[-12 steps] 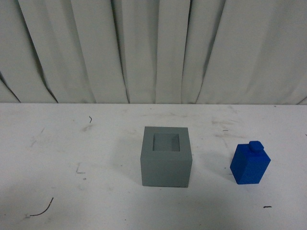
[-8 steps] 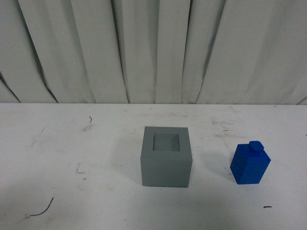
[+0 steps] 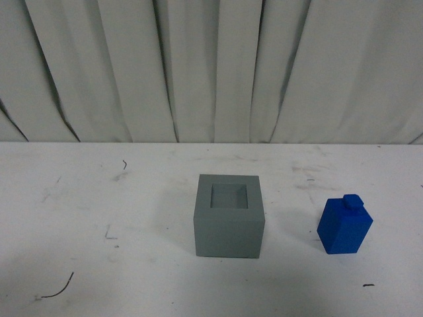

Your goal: Insert blue part into gray base

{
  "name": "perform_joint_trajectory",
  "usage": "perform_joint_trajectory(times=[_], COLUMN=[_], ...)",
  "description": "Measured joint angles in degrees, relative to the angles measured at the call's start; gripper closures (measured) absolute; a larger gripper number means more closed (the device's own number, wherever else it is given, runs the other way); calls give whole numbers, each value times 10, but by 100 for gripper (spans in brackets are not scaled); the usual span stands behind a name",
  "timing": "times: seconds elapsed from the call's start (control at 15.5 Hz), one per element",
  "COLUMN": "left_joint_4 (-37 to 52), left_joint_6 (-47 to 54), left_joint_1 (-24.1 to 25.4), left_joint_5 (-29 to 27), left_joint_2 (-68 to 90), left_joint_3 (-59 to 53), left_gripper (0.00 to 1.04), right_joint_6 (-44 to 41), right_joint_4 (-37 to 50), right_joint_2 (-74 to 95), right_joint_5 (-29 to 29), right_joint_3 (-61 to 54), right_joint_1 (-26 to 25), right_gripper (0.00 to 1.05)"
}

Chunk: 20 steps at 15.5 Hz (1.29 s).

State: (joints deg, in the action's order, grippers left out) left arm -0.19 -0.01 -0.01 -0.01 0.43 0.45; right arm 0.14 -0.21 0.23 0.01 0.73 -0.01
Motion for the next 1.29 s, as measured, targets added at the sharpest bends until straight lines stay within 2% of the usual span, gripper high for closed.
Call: perform_joint_trajectory(times=[0.32,0.39,0.45,0.58,0.77,0.9,1.1,1.29], left_joint_4=[0,0,0,0,0,0,0,0], left_joint_6=[0,0,0,0,0,0,0,0], left_joint_1=[0,0,0,0,0,0,0,0], left_joint_5=[0,0,0,0,0,0,0,0], left_joint_2=[0,0,0,0,0,0,0,0], left_joint_3=[0,0,0,0,0,0,0,0], left_gripper=[7,7,7,7,7,7,7,7], right_joint_6=[3,21,45,67,69,64,33,-56], right_joint_4=[-2,16,73,209,417,482,457,445], right_joint_2=[1,22,89,248,509,669,887,991], right_joint_5=[8,57,101,111,73,56,5,-97], right_joint_3=[0,2,9,40,139,226,376,466], right_joint_1=[2,21,24,-24,-59,-61,-51,-22], right_gripper=[6,6,6,6,6,6,6,6])
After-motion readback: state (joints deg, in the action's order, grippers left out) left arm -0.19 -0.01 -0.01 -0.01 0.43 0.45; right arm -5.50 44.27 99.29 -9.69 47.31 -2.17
